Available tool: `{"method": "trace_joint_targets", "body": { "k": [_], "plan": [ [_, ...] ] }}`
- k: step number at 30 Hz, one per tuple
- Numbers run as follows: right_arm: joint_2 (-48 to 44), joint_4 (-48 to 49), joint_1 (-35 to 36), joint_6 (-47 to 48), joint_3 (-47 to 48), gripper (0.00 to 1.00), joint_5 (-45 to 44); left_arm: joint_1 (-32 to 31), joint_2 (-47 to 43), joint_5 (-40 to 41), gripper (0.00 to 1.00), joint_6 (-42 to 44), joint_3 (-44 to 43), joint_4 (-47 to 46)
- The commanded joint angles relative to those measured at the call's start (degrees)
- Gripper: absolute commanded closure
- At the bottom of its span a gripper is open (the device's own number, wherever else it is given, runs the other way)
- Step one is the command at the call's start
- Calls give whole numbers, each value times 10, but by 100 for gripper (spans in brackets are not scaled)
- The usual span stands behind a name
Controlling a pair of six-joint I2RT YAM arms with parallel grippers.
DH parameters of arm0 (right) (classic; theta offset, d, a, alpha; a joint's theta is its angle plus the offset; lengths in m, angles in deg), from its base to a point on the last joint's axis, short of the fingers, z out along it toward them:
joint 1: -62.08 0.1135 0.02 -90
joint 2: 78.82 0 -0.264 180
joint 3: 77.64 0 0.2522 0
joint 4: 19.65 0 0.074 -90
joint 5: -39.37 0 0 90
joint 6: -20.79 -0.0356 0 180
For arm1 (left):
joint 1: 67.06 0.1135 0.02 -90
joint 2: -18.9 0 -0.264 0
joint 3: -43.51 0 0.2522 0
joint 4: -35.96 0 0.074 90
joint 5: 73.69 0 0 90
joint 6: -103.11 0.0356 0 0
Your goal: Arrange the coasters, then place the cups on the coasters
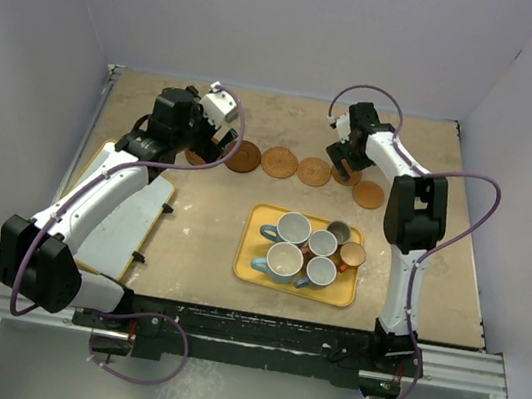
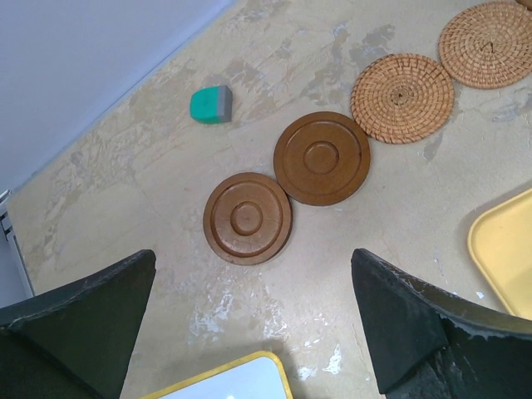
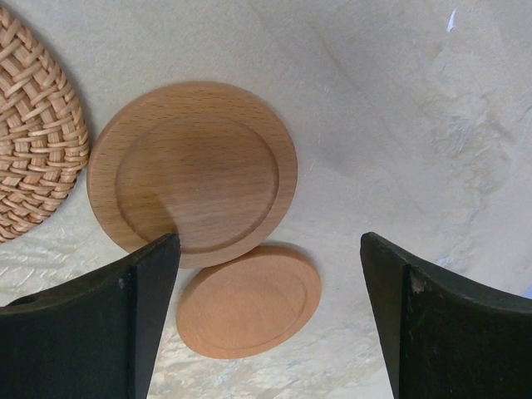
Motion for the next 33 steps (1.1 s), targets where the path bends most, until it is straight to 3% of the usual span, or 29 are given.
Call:
{"method": "trace_joint_targets", "body": {
  "k": [1, 16, 28, 33],
  "plan": [
    [-18, -57, 4, -1, -30, 9, 12, 5, -22, -10, 2, -1, 3, -22],
    [-24, -78, 7, -7, -20, 9, 2, 5, -23, -10, 2, 0, 4, -22],
    [-58, -90, -2, -15, 49, 9, 18, 5, -22, -12, 2, 2, 4, -21],
    [-81, -90, -17, -9, 25, 9, 15, 5, -23, -14, 2, 2, 5, -24]
  ]
}}
